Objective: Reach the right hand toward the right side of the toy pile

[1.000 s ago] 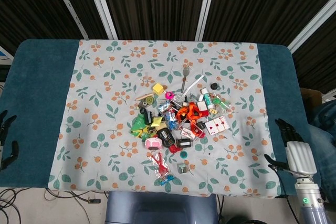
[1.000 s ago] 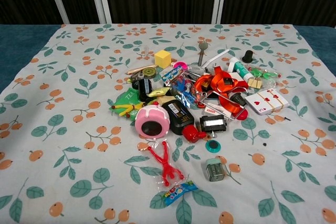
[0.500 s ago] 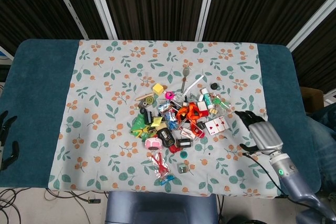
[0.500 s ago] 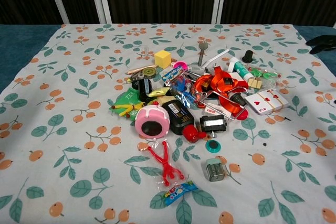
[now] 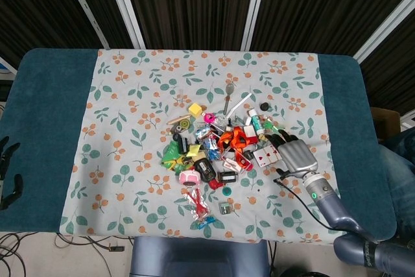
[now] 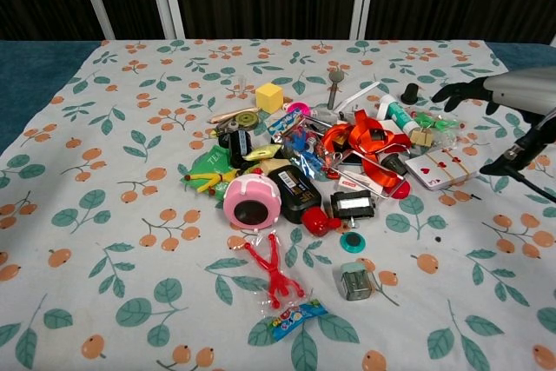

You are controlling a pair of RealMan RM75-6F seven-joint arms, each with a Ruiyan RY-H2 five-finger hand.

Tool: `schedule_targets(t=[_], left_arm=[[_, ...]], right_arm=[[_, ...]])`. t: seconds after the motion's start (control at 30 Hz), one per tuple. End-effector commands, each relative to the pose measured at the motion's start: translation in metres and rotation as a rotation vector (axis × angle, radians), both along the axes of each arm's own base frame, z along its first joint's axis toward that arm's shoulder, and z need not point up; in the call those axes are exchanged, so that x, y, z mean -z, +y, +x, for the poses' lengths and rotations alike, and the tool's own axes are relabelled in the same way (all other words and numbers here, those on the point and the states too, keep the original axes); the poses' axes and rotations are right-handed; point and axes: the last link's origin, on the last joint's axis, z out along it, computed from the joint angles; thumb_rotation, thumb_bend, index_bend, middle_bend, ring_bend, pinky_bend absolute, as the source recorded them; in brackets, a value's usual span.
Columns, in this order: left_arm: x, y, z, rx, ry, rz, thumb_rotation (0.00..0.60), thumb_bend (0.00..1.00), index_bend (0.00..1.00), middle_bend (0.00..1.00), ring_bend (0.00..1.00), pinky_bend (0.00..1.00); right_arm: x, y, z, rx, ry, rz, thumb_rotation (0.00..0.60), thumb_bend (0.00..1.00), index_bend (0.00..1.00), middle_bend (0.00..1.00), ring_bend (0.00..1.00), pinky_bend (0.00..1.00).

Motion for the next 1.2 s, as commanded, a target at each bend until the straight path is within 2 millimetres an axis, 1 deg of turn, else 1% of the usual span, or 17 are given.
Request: schedule_targets(t=[0.03,0.33,0.6,0.83,1.03,1.2], left_arm=[[0.000,0.000,0.000,-0.001,0.000,-0.001,0.600,0.58,0.11,0.00,0.04,0.07],[-0.001,0.000,0.000,-0.004,-0.005,0.001,0.600,0.59,0.11,0.00,0.04,0.07],[0.000,0.000,0.001,-0.004,-0.003,-0.001,0.600,0.58,0.11,0.00,0.04,0.07],[0.000,0.000,0.000,-0.004,-0.002,-0.002,0.600,0.59,0.11,0.00,0.04,0.07],[0.000,0.000,0.000,-0.006,0.000,-0.004,0.600,0.59,0.11,0.00,0.04,0.07],[0.000,0.000,0.000,-0.008,-0.002,-0.003,0.600,0.59,0.11,0.00,0.04,0.07]], right_arm=[[0.008,-0.002,0.001,-0.009,0.033,0.015,0.600,0.31,0.12,0.20,0.08,0.24],[0.022,-0.007,-0.007,-0.015,0.099,0.047,0.600,0.35,0.17,0.24,0.08,0.24],[0.029,-0.014,-0.011,-0.028,0.140,0.063,0.600,0.36,0.18,0.25,0.08,0.24],[0.035,-0.021,-0.008,-0.038,0.154,0.063,0.600,0.36,0.18,0.25,0.07,0.24],[0.038,-0.023,-0.005,-0.045,0.159,0.069,0.600,0.36,0.19,0.26,0.07,0.24],[0.045,-0.025,-0.004,-0.051,0.176,0.081,0.600,0.36,0.22,0.29,0.07,0.24]])
